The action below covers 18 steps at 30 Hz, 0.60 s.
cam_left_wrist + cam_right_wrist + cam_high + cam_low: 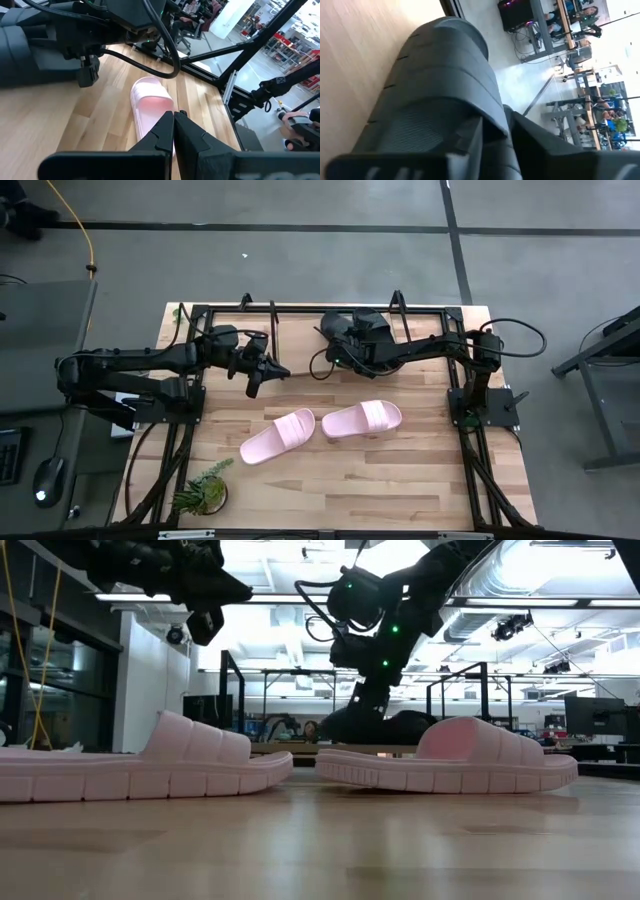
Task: Pick and place slides into the shelf
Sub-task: Put the black slide on the shelf
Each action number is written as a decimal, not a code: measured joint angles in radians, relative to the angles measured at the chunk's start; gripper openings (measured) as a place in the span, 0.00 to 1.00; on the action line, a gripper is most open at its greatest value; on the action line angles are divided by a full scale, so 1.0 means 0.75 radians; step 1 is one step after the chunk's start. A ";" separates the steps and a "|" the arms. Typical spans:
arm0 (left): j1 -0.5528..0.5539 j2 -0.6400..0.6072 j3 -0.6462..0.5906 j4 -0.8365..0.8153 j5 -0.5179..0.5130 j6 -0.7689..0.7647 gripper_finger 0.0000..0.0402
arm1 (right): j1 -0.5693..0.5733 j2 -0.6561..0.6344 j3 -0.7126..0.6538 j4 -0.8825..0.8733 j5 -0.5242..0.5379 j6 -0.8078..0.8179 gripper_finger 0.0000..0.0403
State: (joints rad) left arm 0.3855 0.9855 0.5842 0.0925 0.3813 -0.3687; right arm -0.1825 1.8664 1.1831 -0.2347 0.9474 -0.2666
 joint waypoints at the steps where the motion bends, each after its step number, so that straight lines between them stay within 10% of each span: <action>1: 0.000 0.000 0.000 0.000 0.000 0.000 0.00 | 0.000 0.000 0.000 -0.009 -0.001 0.008 0.28; 18: 0.000 0.000 0.000 -0.002 0.000 0.001 0.00 | 0.082 -0.013 0.064 -0.153 0.041 0.067 0.51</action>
State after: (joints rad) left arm 0.3855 0.9855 0.5842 0.0909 0.3813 -0.3683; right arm -0.1211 1.8568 1.2311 -0.3494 0.9784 -0.2162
